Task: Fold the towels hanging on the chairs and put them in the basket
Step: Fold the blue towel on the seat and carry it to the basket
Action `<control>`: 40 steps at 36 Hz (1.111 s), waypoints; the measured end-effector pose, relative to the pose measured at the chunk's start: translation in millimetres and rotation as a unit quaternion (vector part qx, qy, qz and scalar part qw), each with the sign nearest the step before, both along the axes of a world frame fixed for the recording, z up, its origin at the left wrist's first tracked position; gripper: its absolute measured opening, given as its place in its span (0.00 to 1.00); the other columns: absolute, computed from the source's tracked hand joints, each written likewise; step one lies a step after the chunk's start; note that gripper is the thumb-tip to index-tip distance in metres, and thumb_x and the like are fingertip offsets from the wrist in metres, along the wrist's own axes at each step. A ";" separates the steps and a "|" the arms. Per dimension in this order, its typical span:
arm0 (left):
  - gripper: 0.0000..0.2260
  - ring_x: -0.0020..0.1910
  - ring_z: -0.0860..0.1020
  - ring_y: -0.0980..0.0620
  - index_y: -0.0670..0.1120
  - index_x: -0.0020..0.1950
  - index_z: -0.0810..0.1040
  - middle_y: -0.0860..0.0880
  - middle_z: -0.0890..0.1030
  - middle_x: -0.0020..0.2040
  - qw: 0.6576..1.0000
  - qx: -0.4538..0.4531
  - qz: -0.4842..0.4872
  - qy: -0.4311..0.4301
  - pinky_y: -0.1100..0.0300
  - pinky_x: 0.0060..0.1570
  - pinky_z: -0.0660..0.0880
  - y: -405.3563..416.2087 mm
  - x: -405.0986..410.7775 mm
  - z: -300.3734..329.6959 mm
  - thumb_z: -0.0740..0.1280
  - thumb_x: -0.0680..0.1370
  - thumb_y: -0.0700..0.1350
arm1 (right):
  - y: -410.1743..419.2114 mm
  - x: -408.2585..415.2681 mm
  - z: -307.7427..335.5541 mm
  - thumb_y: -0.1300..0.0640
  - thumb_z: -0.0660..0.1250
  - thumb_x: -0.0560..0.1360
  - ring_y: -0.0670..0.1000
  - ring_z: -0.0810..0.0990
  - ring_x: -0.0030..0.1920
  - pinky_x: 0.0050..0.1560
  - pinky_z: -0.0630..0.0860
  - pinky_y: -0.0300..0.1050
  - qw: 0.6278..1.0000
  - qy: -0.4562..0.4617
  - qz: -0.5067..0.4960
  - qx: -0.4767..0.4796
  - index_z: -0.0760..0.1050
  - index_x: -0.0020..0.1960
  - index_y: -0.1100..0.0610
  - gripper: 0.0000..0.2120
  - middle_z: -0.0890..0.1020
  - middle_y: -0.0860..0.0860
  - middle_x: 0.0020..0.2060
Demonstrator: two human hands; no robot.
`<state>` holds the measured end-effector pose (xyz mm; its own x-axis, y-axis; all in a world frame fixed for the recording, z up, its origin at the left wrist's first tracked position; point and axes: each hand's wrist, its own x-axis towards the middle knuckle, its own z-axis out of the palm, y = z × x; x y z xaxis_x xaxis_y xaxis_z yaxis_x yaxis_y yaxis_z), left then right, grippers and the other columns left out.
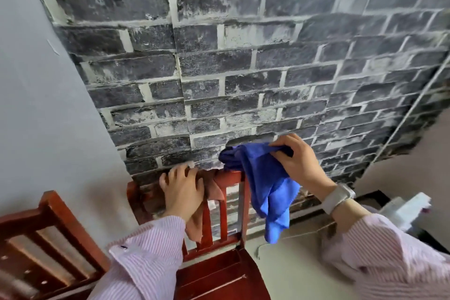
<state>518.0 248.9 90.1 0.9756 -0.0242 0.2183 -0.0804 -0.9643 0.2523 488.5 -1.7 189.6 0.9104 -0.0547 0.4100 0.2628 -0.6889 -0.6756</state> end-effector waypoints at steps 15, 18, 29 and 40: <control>0.19 0.59 0.73 0.60 0.56 0.62 0.71 0.56 0.76 0.59 0.822 -0.402 -0.383 0.128 0.71 0.52 0.71 -142.8 -46.9 120.1 0.64 0.73 0.57 | -88.9 -77.3 62.6 0.64 0.65 0.75 0.41 0.76 0.38 0.40 0.70 0.31 0.996 0.063 -0.045 -0.032 0.81 0.50 0.61 0.08 0.82 0.50 0.39; 0.22 0.60 0.72 0.57 0.60 0.59 0.68 0.57 0.74 0.59 0.781 -0.424 -0.407 0.211 0.69 0.54 0.71 -165.5 -55.8 115.5 0.72 0.69 0.55 | -103.6 -89.0 70.9 0.64 0.64 0.75 0.42 0.75 0.39 0.36 0.69 0.28 0.997 0.030 -0.076 0.014 0.80 0.52 0.64 0.08 0.80 0.52 0.41; 0.10 0.50 0.80 0.57 0.50 0.55 0.76 0.55 0.81 0.49 0.808 -0.342 -0.439 0.196 0.55 0.57 0.76 -239.0 -83.5 95.8 0.69 0.74 0.46 | -152.7 -116.7 95.1 0.65 0.64 0.75 0.34 0.74 0.28 0.34 0.71 0.30 0.947 -0.139 -0.172 0.232 0.78 0.50 0.56 0.08 0.79 0.35 0.25; 0.07 0.48 0.79 0.54 0.44 0.54 0.78 0.50 0.81 0.49 0.820 -0.326 -0.421 0.211 0.67 0.49 0.75 -263.8 -99.9 87.6 0.65 0.77 0.42 | -180.3 -124.9 86.6 0.61 0.64 0.76 0.53 0.76 0.42 0.45 0.74 0.52 0.892 -0.113 -0.196 0.390 0.79 0.46 0.55 0.06 0.80 0.53 0.38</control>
<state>418.1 -14.9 177.7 0.6644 -0.7407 0.0993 -0.4212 -0.2614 0.8685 363.5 -182.0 276.3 0.6568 -0.7007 0.2786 0.2954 -0.1009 -0.9500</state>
